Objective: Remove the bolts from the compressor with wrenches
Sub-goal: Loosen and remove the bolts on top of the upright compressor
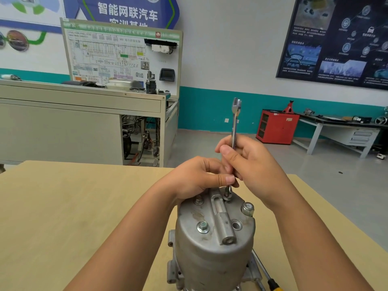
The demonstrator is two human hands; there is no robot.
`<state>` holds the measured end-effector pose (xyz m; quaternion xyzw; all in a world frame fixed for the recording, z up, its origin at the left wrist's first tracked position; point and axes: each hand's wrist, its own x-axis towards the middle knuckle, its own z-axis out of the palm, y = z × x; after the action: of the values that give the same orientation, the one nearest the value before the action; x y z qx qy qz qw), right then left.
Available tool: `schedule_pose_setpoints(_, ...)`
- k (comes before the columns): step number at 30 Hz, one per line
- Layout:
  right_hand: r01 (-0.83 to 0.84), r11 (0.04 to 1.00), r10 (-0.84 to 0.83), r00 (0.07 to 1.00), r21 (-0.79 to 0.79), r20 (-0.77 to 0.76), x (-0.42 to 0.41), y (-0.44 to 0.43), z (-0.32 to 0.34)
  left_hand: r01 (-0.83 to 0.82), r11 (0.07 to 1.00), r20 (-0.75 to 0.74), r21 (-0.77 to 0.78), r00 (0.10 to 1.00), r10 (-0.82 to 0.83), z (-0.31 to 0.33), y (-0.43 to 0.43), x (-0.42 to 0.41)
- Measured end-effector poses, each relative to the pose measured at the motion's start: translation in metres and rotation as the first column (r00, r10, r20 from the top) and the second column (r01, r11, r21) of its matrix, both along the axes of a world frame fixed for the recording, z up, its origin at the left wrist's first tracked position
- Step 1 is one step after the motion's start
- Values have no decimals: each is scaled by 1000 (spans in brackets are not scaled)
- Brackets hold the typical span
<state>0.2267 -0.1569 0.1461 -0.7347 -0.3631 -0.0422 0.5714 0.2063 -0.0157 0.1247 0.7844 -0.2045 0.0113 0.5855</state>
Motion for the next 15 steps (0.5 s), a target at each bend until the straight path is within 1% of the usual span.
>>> schedule_pose_setpoints(3,13,996,-6,997,-89,81,0,2,2,-10,1000,6,-23,1000,10,-3,1,2)
schedule_pose_setpoints(7,32,999,-26,991,-43,133,-5,0,2,-25,999,27,-46,999,27,-3,1,2)
schedule_pose_setpoints(11,-2,1000,3,995,-9,101,-10,0,1,74,993,-25,-94,997,-77,-2,4,0)
schedule_pose_setpoints(15,-19,999,17,997,25,80,-9,0,-2,103,986,-56,-135,992,-111,-4,7,2)
